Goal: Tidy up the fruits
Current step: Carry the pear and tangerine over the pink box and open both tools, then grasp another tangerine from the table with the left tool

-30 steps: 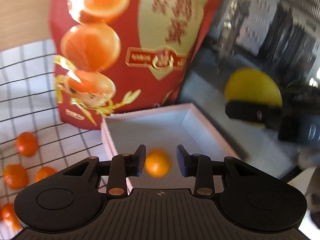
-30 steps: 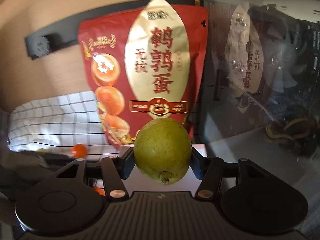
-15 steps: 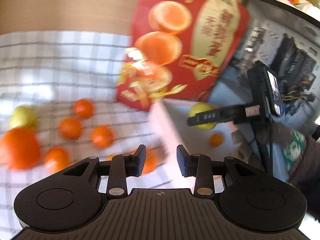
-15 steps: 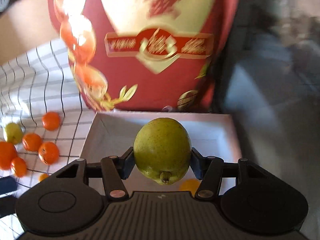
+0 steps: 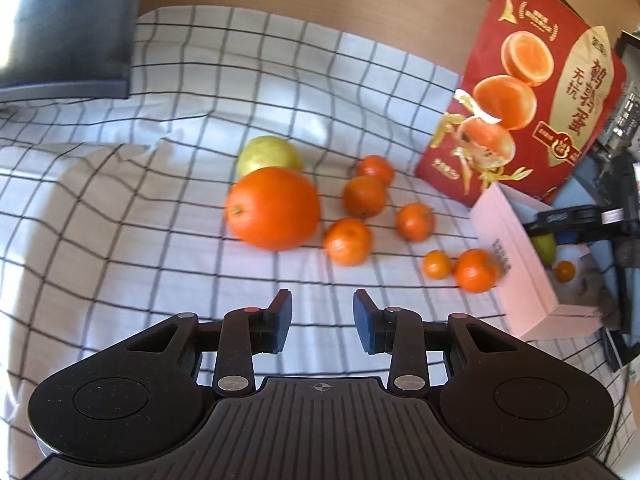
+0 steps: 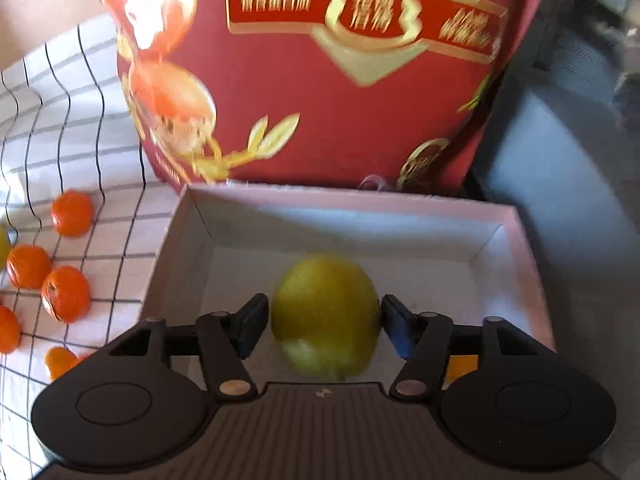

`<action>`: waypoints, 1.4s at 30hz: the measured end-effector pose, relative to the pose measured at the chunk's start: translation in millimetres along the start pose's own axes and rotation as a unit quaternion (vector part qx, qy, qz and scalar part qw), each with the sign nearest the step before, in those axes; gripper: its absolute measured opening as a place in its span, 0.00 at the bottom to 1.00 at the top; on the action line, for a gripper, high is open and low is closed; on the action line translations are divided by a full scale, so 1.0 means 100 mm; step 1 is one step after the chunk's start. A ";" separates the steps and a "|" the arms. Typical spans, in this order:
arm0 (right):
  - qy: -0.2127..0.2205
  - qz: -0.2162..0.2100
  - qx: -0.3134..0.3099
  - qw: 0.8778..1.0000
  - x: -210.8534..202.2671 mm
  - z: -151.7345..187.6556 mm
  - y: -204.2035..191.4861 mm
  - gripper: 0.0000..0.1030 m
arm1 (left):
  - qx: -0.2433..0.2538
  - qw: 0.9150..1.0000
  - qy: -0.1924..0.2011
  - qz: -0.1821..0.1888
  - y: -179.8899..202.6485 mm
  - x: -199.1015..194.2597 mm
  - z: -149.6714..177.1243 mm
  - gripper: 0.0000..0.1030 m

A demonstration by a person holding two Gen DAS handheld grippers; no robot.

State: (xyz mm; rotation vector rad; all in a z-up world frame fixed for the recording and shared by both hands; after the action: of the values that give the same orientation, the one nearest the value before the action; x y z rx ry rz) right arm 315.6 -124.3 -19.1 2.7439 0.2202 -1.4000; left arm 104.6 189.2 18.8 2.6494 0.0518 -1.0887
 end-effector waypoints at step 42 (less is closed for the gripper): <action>0.071 0.030 0.036 0.996 -1.51 2.06 -0.38 0.75 | 0.289 0.957 -0.019 -0.004 0.61 0.90 -0.32 0.44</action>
State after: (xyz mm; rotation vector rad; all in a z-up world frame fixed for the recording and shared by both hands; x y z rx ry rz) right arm 57.0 -125.1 -17.6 2.8849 0.0953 -1.2233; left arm 198.9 132.4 -7.1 3.1292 -0.3098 -1.3180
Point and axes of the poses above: each gripper's, at about its wrist camera, not at the fingertips, and x roughly the way its jaws point, y to its right, z to its underside, the point moved 7 cm from there along x, roughly the way its jaws point, and after that the axes turned 1 degree about -z, right-handed, at the moved point
